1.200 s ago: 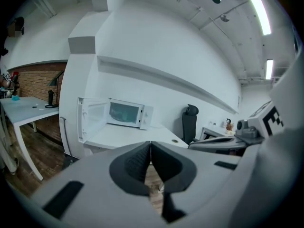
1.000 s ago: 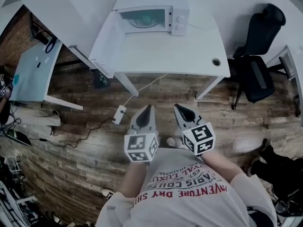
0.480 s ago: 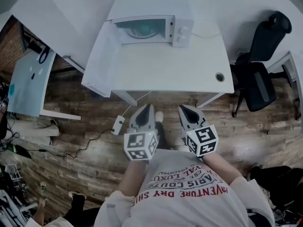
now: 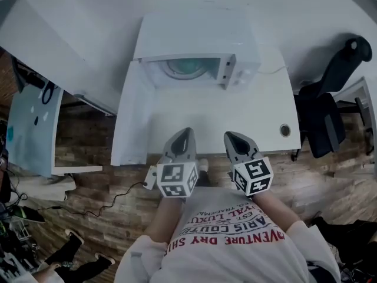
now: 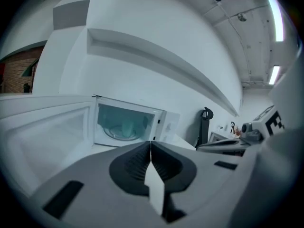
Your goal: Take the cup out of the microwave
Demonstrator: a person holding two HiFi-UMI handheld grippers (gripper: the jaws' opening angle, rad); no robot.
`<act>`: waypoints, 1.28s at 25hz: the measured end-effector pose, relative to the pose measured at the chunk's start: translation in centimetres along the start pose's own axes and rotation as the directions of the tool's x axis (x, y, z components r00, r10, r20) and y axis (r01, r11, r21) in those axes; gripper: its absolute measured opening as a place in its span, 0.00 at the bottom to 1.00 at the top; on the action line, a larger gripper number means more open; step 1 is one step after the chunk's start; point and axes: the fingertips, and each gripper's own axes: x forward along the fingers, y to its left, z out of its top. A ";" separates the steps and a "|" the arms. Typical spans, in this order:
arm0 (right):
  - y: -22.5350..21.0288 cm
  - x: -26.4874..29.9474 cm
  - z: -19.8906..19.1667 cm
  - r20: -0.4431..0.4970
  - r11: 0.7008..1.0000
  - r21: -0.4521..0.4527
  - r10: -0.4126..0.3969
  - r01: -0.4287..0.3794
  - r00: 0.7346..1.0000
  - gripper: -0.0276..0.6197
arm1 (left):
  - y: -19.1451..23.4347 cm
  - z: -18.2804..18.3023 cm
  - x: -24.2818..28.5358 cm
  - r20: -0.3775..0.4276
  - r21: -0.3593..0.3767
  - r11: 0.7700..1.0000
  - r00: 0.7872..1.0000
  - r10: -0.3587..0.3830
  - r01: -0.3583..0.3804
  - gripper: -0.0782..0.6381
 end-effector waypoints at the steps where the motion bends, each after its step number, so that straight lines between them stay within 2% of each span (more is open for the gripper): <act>1: -0.2 1.3 0.6 0.000 1.000 0.000 -0.001 0.001 1.000 0.06 | 0.8 0.5 1.1 0.000 0.002 1.000 1.000 -0.006 0.006 0.12; 7: -2.1 7.5 3.5 0.016 1.000 0.010 -0.024 0.023 1.000 0.06 | 4.7 2.7 6.9 -0.015 0.023 0.999 0.999 -0.048 0.048 0.12; 13: -3.8 11.1 4.0 -0.012 1.000 0.023 -0.020 0.020 1.000 0.06 | 6.7 2.7 11.2 -0.044 0.036 0.998 0.997 -0.058 0.060 0.12; 19: -6.1 13.9 3.9 -0.049 1.000 0.023 0.006 -0.005 0.999 0.06 | 7.6 1.9 15.9 -0.041 0.044 0.998 0.998 -0.050 0.051 0.12; 23: -7.1 15.5 4.3 -0.072 0.999 0.004 0.037 -0.037 0.997 0.06 | 9.4 1.7 19.0 -0.023 0.045 0.999 1.000 -0.001 0.002 0.13; 26: -8.1 16.5 4.9 -0.060 0.999 0.004 0.046 -0.046 0.997 0.06 | 10.4 1.4 21.4 -0.025 0.054 0.998 1.000 0.010 -0.009 0.34; 32: -9.4 18.2 4.4 -0.090 0.998 0.028 0.057 -0.055 0.994 0.06 | 12.2 1.8 25.0 0.034 0.116 0.991 0.998 0.059 -0.063 0.55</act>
